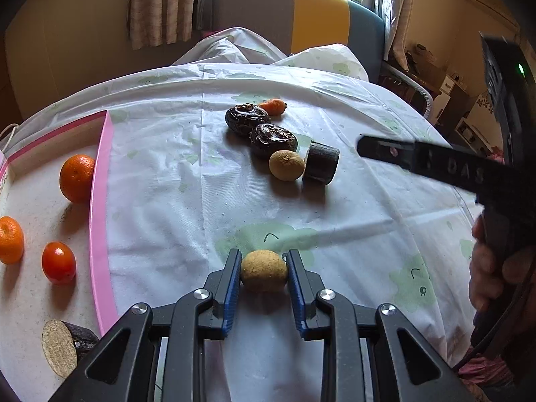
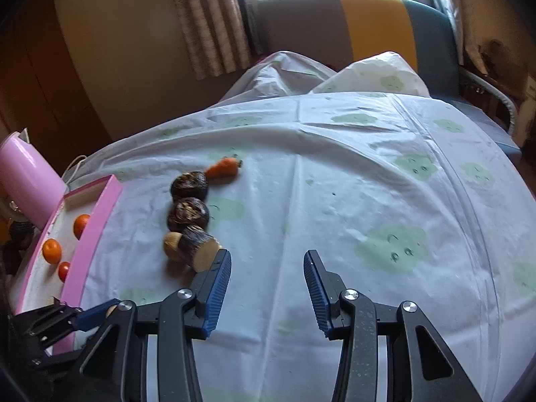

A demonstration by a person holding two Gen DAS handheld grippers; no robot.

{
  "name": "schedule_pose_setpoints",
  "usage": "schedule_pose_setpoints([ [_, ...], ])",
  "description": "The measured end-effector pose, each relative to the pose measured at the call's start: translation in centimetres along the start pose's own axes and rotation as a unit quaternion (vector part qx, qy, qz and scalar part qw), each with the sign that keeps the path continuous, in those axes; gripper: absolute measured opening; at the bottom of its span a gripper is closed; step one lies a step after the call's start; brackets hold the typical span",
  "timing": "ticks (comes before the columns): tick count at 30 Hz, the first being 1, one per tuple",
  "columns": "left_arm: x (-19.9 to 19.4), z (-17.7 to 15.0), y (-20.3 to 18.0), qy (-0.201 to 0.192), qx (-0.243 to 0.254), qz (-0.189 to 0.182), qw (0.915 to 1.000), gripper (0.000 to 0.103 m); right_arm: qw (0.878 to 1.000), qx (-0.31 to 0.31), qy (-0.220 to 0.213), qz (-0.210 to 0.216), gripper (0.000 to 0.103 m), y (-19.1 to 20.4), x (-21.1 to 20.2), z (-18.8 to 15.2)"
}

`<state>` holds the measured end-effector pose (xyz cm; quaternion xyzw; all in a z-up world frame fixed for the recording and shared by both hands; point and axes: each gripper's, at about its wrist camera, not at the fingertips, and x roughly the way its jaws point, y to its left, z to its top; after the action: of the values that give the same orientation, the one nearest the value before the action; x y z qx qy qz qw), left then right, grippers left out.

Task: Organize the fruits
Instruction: 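Grasp the dark round mushroom with the right gripper while the left holds the kiwi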

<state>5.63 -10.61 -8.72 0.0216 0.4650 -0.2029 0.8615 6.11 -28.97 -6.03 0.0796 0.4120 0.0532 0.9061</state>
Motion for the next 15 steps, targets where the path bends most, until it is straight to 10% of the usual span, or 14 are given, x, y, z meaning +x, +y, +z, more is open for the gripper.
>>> schedule_pose_setpoints([
  [5, 0.1, -0.1, 0.3, -0.003, -0.005, -0.009, 0.9999, 0.027, 0.999, -0.030, 0.017, 0.031, 0.048, 2.6, 2.1, 2.5],
  [9, 0.0, -0.3, 0.4, -0.007, -0.005, -0.015, 0.9999, 0.027, 0.996, -0.064, 0.039, 0.039, 0.071, 5.1, 4.5, 3.7],
  [15, 0.0, -0.4, 0.8, -0.009, -0.011, -0.025, 0.9996, 0.027, 0.988, -0.116, 0.099, 0.010, 0.064, 7.2, 8.8, 3.9],
])
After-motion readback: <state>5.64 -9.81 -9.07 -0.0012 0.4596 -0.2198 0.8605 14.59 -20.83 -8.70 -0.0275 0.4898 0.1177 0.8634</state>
